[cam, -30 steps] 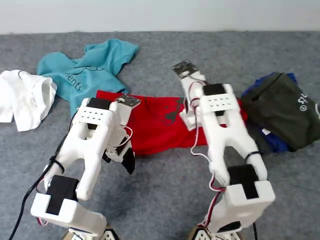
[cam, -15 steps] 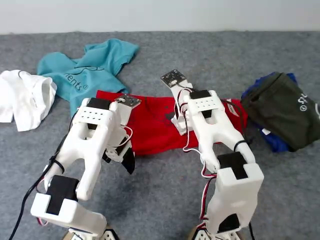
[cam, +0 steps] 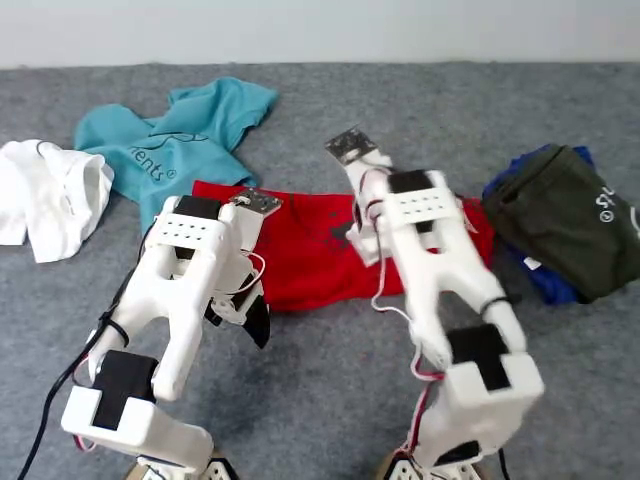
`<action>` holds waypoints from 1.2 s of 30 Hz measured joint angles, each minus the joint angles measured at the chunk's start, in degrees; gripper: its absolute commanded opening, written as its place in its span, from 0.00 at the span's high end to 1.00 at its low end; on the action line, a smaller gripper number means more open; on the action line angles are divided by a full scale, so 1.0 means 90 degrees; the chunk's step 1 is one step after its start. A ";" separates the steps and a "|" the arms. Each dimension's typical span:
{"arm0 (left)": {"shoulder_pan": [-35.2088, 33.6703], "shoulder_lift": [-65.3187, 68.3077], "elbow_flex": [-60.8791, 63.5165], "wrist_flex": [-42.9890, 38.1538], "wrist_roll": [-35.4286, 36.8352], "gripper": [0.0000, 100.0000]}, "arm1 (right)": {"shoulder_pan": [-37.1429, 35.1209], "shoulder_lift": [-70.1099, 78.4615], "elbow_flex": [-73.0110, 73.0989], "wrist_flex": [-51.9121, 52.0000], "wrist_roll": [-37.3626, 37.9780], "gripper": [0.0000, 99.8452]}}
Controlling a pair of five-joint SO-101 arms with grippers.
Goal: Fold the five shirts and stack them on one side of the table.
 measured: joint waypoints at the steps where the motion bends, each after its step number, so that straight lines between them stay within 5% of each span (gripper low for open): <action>1: 0.0000 0.0000 0.0000 0.0000 0.0000 0.72 | 0.0186 -0.0127 0.0000 0.0088 0.0000 0.76; 10: 0.0000 0.0000 0.0000 0.0000 0.0000 0.72 | 0.1631 -0.0381 0.1280 -0.0420 0.0391 0.76; 27: 0.0000 0.0000 0.0186 0.0000 0.0000 0.72 | 0.2159 -0.0342 0.1788 -0.1465 0.0830 0.76; 36: 0.0000 0.0000 0.0195 0.0000 0.0000 0.72 | 0.2276 -0.0225 0.2110 -0.1651 0.1133 0.90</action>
